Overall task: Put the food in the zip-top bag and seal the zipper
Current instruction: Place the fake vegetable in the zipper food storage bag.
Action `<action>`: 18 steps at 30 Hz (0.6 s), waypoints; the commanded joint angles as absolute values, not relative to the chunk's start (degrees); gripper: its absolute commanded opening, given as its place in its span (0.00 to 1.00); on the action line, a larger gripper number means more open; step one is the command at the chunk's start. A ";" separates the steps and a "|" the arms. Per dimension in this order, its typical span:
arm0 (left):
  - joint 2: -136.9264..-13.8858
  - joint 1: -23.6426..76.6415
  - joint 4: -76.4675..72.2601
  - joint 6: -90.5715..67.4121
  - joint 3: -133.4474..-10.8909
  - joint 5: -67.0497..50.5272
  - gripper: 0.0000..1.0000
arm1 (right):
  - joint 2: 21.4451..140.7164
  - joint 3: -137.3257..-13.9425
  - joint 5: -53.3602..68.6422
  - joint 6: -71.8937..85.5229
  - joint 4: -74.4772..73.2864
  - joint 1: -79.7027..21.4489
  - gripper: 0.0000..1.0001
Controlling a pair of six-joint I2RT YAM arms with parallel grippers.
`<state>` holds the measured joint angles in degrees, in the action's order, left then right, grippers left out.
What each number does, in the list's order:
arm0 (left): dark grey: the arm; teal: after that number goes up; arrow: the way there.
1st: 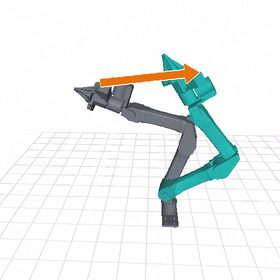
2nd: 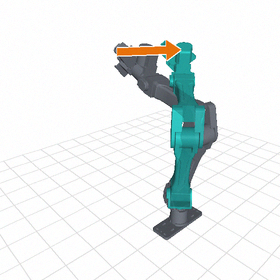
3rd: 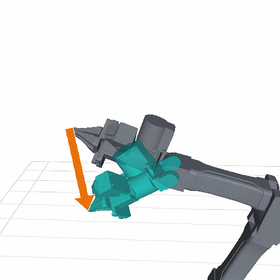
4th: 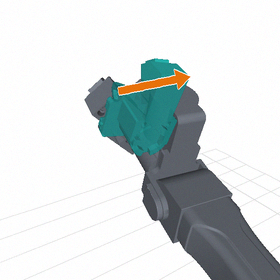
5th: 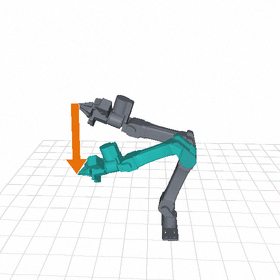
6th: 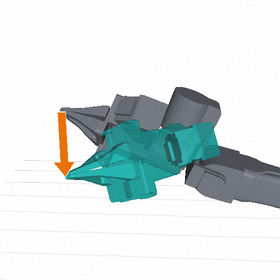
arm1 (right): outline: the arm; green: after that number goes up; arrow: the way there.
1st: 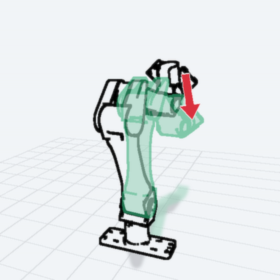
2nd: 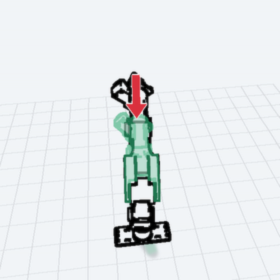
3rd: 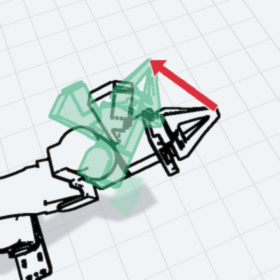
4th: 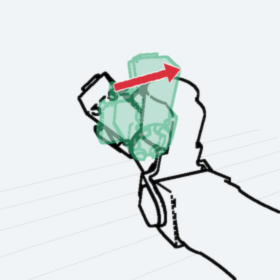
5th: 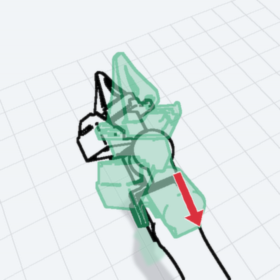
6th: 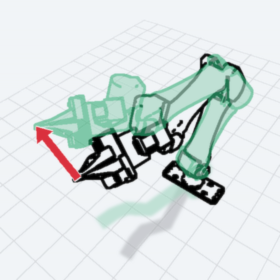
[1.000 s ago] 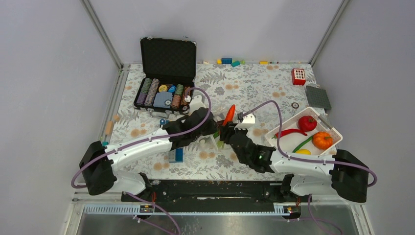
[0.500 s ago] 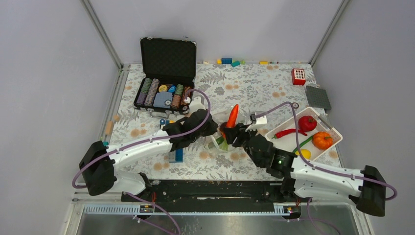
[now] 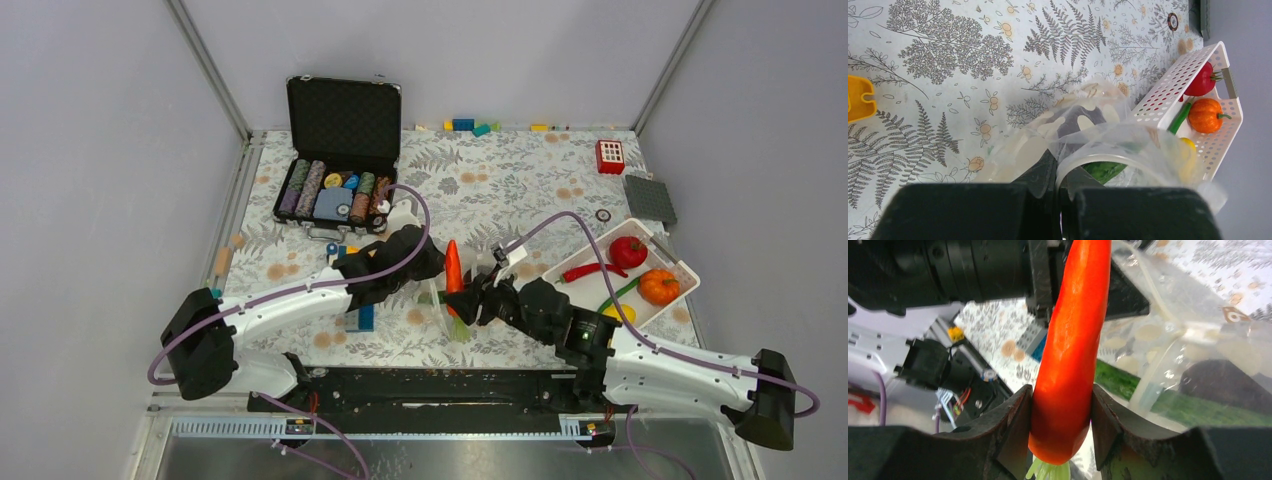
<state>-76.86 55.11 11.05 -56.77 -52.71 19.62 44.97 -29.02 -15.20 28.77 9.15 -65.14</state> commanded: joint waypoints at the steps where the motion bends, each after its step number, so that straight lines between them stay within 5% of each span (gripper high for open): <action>1: -74.56 54.77 7.87 -55.88 -52.51 20.57 0.00 | 45.44 -33.94 -3.92 30.28 1.79 -65.48 0.23; 8: -73.05 54.76 4.79 -52.69 -50.53 21.17 0.00 | 39.85 -39.14 1.69 40.06 -18.23 -64.95 0.28; 14: -71.43 55.20 1.44 -50.67 -48.96 18.84 0.00 | 36.35 -39.30 -1.66 41.39 -19.24 -64.21 0.26; 18: -70.16 55.75 1.54 -49.56 -49.53 21.99 0.00 | 40.23 -40.95 7.69 42.18 -15.73 -62.88 0.26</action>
<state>-73.06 55.20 5.85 -51.83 -49.12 19.68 36.86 -37.12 -0.23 40.07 -17.78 -64.25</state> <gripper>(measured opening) 0.009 0.494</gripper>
